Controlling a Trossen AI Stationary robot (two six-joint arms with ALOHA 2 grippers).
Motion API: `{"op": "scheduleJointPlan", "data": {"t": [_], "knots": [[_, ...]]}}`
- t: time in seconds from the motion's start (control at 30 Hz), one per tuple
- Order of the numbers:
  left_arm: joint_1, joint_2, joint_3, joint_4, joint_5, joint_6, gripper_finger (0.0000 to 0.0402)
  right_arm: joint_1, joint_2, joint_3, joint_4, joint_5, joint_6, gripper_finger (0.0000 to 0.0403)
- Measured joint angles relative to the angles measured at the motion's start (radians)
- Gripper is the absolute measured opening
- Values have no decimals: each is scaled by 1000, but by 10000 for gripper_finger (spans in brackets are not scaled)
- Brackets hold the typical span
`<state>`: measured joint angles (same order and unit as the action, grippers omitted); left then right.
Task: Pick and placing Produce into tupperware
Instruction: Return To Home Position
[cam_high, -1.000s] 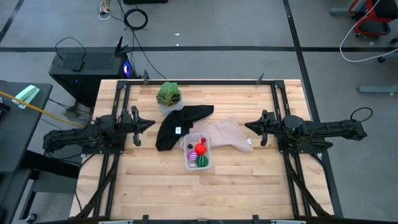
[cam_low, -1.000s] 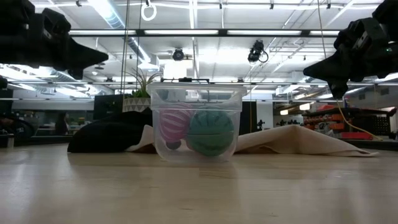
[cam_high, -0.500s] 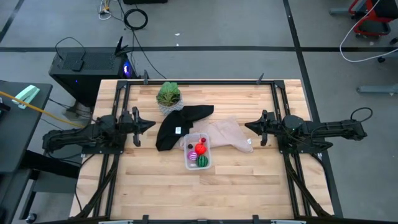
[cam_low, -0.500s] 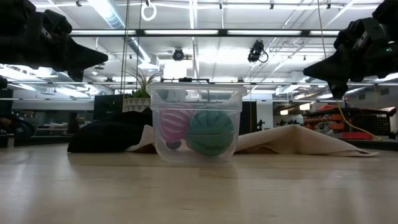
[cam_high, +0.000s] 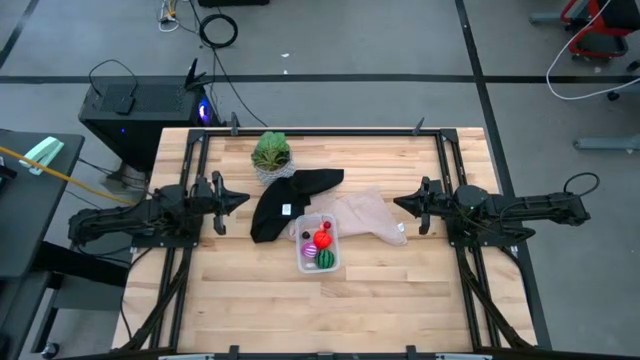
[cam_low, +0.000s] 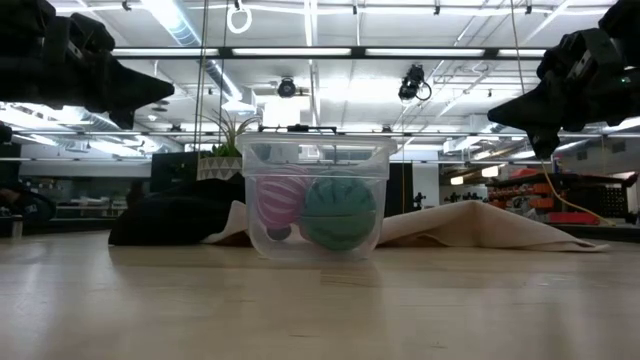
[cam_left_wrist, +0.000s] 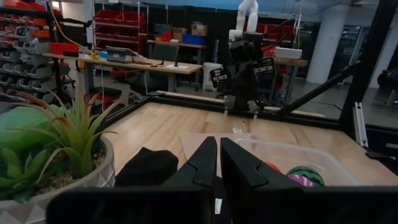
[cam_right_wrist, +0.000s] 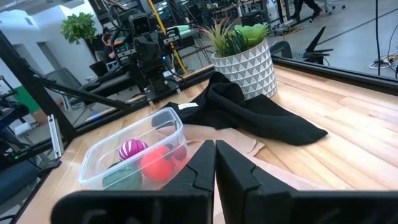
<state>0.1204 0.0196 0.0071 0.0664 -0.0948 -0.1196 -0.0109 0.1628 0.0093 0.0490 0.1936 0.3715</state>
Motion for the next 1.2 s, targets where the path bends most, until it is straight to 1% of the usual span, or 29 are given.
{"op": "scheduleJointPlan", "data": {"t": [0.4, 0.83, 1.2], "knots": [[0, 0, 0, 3, 2, 0, 16, 0, 0, 0, 0, 0, 0, 21], [0, 0, 0, 4, 3, 0, 31, 0, 0, 0, 0, 0, 0, 20], [0, 0, 0, 4, 3, 0, 18, 0, 0, 0, 0, 0, 0, 22]]}}
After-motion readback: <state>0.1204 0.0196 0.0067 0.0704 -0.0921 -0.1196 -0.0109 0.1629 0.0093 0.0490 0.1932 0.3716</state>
